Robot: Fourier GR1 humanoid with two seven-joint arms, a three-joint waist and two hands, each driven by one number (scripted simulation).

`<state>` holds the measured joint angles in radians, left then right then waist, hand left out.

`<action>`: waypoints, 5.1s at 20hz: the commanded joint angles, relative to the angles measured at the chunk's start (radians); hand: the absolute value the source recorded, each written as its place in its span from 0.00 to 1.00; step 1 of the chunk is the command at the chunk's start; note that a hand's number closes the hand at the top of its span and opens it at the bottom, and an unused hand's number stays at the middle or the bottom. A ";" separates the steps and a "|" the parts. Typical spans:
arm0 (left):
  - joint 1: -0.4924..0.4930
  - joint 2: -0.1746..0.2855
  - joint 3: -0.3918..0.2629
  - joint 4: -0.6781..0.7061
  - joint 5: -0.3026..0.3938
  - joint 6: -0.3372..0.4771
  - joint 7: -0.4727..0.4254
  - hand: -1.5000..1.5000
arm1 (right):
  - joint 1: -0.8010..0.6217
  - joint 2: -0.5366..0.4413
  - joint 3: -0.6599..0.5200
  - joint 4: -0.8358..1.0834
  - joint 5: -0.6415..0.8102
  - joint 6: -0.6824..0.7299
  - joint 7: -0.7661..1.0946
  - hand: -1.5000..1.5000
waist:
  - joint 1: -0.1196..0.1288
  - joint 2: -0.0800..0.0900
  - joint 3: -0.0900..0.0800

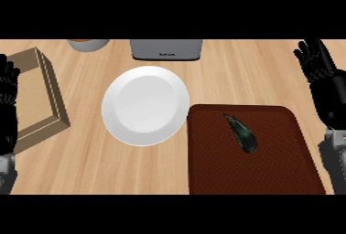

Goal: Pick the eggplant from the tray and place it in the plate

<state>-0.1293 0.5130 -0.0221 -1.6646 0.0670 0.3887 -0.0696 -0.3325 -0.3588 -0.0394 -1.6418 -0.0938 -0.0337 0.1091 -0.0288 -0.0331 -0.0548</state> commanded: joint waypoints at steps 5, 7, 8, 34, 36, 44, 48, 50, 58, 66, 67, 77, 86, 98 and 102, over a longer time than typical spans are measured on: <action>0.076 -0.108 -0.120 0.095 0.069 -0.061 0.133 0.50 | -0.012 0.088 0.123 0.135 -0.321 0.334 0.103 1.00 | 0.075 0.075 0.059; 0.106 -0.115 -0.137 0.126 0.082 -0.079 0.159 0.50 | -0.108 -0.186 0.209 0.004 0.039 0.398 0.005 1.00 | 0.076 0.054 0.030; 0.106 -0.135 -0.156 0.135 0.091 -0.087 0.172 0.50 | -0.117 -0.226 0.218 0.001 0.099 0.413 -0.038 1.00 | 0.060 0.058 0.040; 0.100 -0.208 -0.214 0.179 0.061 -0.089 0.256 0.50 | -0.280 -0.292 0.408 0.743 0.429 0.679 -0.758 0.00 | 0.079 0.041 0.056; 0.022 -0.212 -0.187 0.253 0.079 -0.113 0.260 0.50 | -0.321 -0.280 0.484 0.750 0.480 0.712 -0.716 0.00 | 0.073 0.045 0.055; 0.058 -0.286 -0.224 0.235 0.015 -0.039 0.246 0.50 | -0.418 -0.263 0.602 0.926 0.579 0.758 -0.814 0.00 | 0.059 0.041 0.056; 0.039 -0.251 -0.193 0.221 0.018 -0.063 0.289 0.50 | -0.412 -0.190 0.648 0.966 0.627 0.695 -0.804 0.00 | 0.050 0.037 0.055; 0.035 -0.216 -0.159 0.234 0.051 -0.118 0.272 0.50 | -0.484 -0.159 0.651 1.081 0.644 0.694 -0.821 0.00 | 0.064 0.042 0.056; 0.049 -0.251 -0.136 0.277 0.042 -0.122 0.233 0.50 | -0.452 -0.125 0.691 1.130 0.695 0.628 -0.898 0.00 | 0.044 0.038 0.055; 0.066 -0.281 -0.169 0.213 -0.008 -0.091 0.301 0.50 | -0.488 -0.080 0.685 1.234 0.718 0.605 -0.936 0.00 | 0.046 0.037 0.055; 0.113 -0.238 -0.134 0.167 0.029 -0.129 0.300 0.50 | -0.453 -0.060 0.690 1.201 0.719 0.587 -0.898 0.00 | 0.044 0.034 0.055; 0.077 -0.281 -0.134 0.216 -0.005 -0.131 0.273 0.50 | -0.459 -0.051 0.691 1.299 0.776 0.439 -1.042 1.00 | 0.046 0.040 0.056; 0.102 -0.335 -0.133 0.283 -0.050 -0.125 0.173 0.50 | -0.521 -0.006 0.565 1.396 0.760 0.268 -0.980 1.00 | 0.046 0.039 0.055; 0.057 -0.309 -0.155 0.257 -0.039 -0.157 0.272 0.50 | -0.790 0.355 0.382 1.319 0.643 -0.271 -0.003 1.00 | 0.112 0.008 0.046; 0.031 -0.307 -0.159 0.248 -0.035 -0.169 0.295 0.50 | -0.897 0.357 0.393 1.285 0.676 -0.474 0.232 1.00 | 0.137 0.003 0.047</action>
<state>-0.0821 0.2019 -0.1751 -1.4146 0.0321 0.2315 0.2139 -1.1407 -0.0206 0.3557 -0.3324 0.5628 -0.3353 0.1314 0.0843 -0.0275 -0.0078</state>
